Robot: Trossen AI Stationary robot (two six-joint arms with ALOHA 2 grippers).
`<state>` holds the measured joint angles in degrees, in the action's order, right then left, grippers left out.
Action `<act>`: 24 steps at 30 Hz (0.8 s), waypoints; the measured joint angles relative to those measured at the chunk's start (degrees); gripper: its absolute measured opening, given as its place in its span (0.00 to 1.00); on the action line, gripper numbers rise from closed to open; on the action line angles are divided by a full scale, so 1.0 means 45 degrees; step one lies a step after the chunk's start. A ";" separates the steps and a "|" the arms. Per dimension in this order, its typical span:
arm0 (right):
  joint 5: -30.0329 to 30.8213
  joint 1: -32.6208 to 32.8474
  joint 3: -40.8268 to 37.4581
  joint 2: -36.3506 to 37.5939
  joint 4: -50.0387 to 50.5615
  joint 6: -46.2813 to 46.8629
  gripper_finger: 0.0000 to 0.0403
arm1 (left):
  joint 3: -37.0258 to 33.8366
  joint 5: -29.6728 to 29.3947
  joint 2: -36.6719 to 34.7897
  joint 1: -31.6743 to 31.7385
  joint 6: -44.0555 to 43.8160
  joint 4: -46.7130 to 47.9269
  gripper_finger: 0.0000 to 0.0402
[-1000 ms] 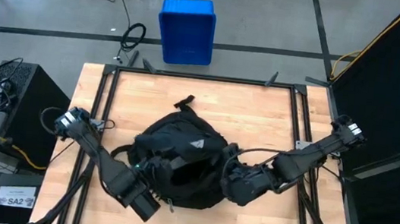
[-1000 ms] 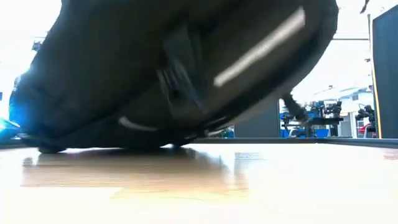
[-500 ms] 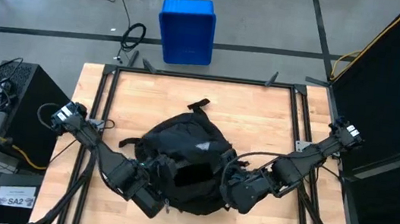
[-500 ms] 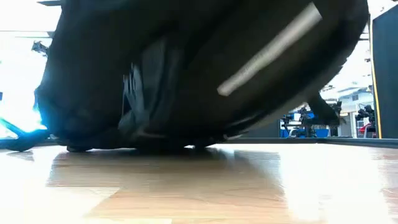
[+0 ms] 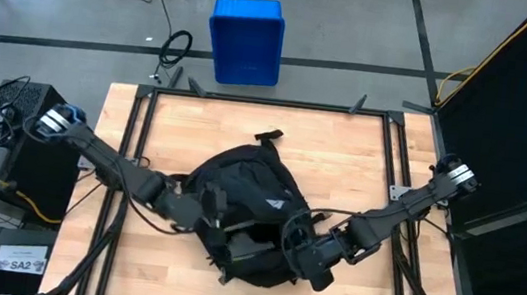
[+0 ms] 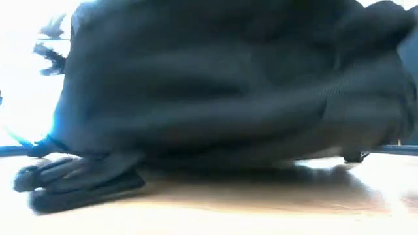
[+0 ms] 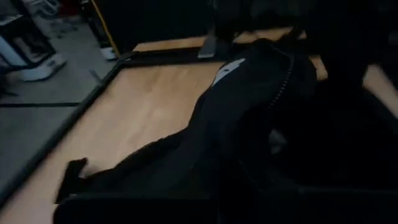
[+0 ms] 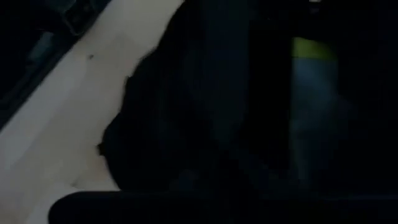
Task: Unpack backpack
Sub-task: Close the black backpack
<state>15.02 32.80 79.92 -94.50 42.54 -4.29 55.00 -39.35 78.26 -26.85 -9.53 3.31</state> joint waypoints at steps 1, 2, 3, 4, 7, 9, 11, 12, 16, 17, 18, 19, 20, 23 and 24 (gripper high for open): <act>-0.0304 -0.0115 -0.0430 0.0000 -0.0482 0.0060 0.00 | -0.0557 0.0293 -0.0184 0.0079 -0.0123 -0.0584 0.00; -0.0590 -0.0252 -0.0850 0.0000 -0.0994 0.0122 0.00 | -0.1038 0.0452 -0.0269 0.0140 -0.0272 -0.0940 0.00; -0.0823 -0.0391 -0.1274 0.0000 -0.1575 0.0156 0.00 | -0.1451 0.0617 -0.0281 0.0170 -0.0435 -0.1167 0.00; -0.1021 -0.0530 -0.1706 0.0000 -0.2262 0.0187 0.00 | -0.1766 0.0712 -0.0281 0.0192 -0.0611 -0.1316 0.00; -0.1540 -0.0980 -0.2878 0.0000 -0.4340 0.0266 0.00 | -0.2346 0.0964 -0.0298 0.0227 -0.0955 -0.1499 0.00; -0.1594 -0.1263 -0.3460 0.0000 -0.5809 0.0208 0.00 | -0.2596 0.0970 -0.0299 0.0225 -0.0881 -0.1371 0.00; -0.1599 -0.1589 -0.3817 0.0000 -0.7427 -0.0104 0.00 | -0.2665 0.1054 -0.0384 0.0344 0.0222 -0.1128 0.00; -0.1618 -0.1795 -0.3907 0.0000 -0.8155 -0.0380 0.00 | -0.2665 0.1146 -0.0475 0.0548 0.0832 -0.1053 0.00; -0.1621 -0.2689 -0.3863 -0.0001 -0.9562 -0.0632 0.00 | -0.2656 0.2991 -0.0912 0.1664 0.0798 -0.1474 0.00; -0.1617 -0.2834 -0.3862 -0.0005 -0.9503 -0.0636 0.00 | -0.2656 0.3432 -0.0927 0.1776 0.0606 -0.1497 0.00; -0.1617 -0.2939 -0.3862 -0.0005 -0.9256 -0.0652 0.00 | -0.2656 0.3710 -0.0923 0.1805 0.0451 -0.1427 0.00; -0.1622 -0.3023 -0.3862 -0.0002 -0.8907 -0.0680 0.00 | -0.2656 0.3823 -0.0919 0.1773 0.0430 -0.1272 0.00; -0.1664 -0.3057 -0.3862 -0.0005 -0.8517 -0.0689 0.00 | -0.2656 0.3897 -0.0913 0.1697 0.0413 -0.1070 0.00; -0.2882 -0.3089 -0.3857 -0.0005 -0.7382 -0.0676 0.02 | -0.2656 0.3903 -0.0903 0.1424 0.0410 -0.0588 0.00; -0.3229 -0.3100 -0.3857 -0.0005 -0.7148 -0.0673 0.04 | -0.2656 0.3898 -0.0898 0.1341 0.0445 -0.0540 0.00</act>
<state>0.49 18.85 62.57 -94.52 10.37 -7.32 43.05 -21.81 74.22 -20.81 -7.52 0.88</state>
